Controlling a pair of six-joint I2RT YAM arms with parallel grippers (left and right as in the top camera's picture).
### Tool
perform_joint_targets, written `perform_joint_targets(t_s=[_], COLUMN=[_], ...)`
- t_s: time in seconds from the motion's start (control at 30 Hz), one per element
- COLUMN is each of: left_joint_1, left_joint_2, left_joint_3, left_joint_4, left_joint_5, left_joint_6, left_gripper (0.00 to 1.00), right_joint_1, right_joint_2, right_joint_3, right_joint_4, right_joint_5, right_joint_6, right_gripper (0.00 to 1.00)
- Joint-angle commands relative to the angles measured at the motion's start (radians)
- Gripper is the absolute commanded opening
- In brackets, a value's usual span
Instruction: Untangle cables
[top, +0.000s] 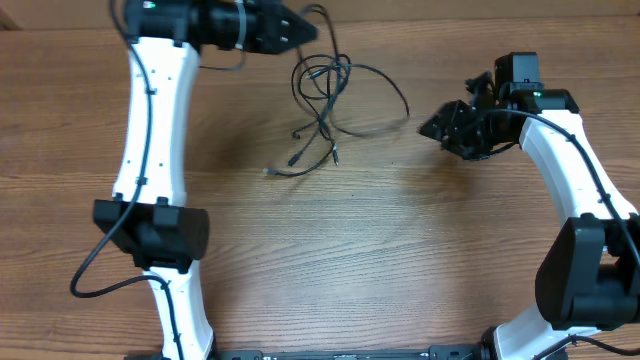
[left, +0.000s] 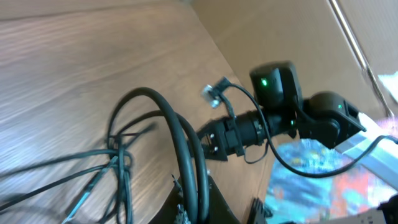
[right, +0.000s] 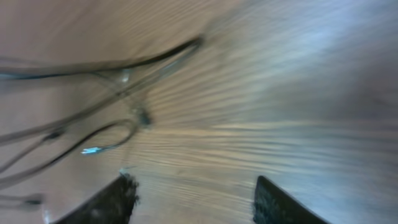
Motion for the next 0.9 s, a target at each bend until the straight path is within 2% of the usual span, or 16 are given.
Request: perform_joint_targets(t_s=[0.0, 0.23, 0.33, 0.4, 0.47, 0.53, 0.77, 0.87], left_joint_1=[-0.042, -0.044, -0.046, -0.05, -0.057, -0.064, -0.072, -0.072], left_joint_2=[-0.041, -0.042, -0.042, -0.042, -0.041, -0.041, -0.041, -0.041], left_joint_3=[0.02, 0.02, 0.02, 0.02, 0.02, 0.02, 0.02, 0.02], left_joint_4=[0.019, 0.035, 0.035, 0.033, 0.029, 0.029, 0.017, 0.011], left_joint_5=[-0.001, 0.023, 0.061, 0.091, 0.096, 0.096, 0.035, 0.02], left_joint_6=[0.037, -0.026, -0.031, -0.031, -0.03, -0.029, 0.008, 0.012], left_gripper=[0.04, 0.04, 0.04, 0.04, 0.04, 0.04, 0.04, 0.04], right_joint_1=[0.027, 0.09, 0.135, 0.166, 0.195, 0.212, 0.223, 0.223], right_joint_2=[-0.093, -0.138, -0.137, -0.136, -0.127, -0.109, 0.013, 0.047], right_joint_3=[0.056, 0.136, 0.135, 0.135, 0.135, 0.132, 0.132, 0.132], right_joint_4=[0.007, 0.073, 0.132, 0.173, 0.211, 0.23, 0.357, 0.374], right_joint_5=[-0.169, -0.166, -0.055, 0.057, 0.137, 0.172, 0.071, 0.034], right_joint_6=[-0.067, 0.056, 0.171, 0.278, 0.488, 0.634, 0.848, 0.895], right_gripper=[0.7, 0.72, 0.71, 0.72, 0.72, 0.7, 0.7, 0.79])
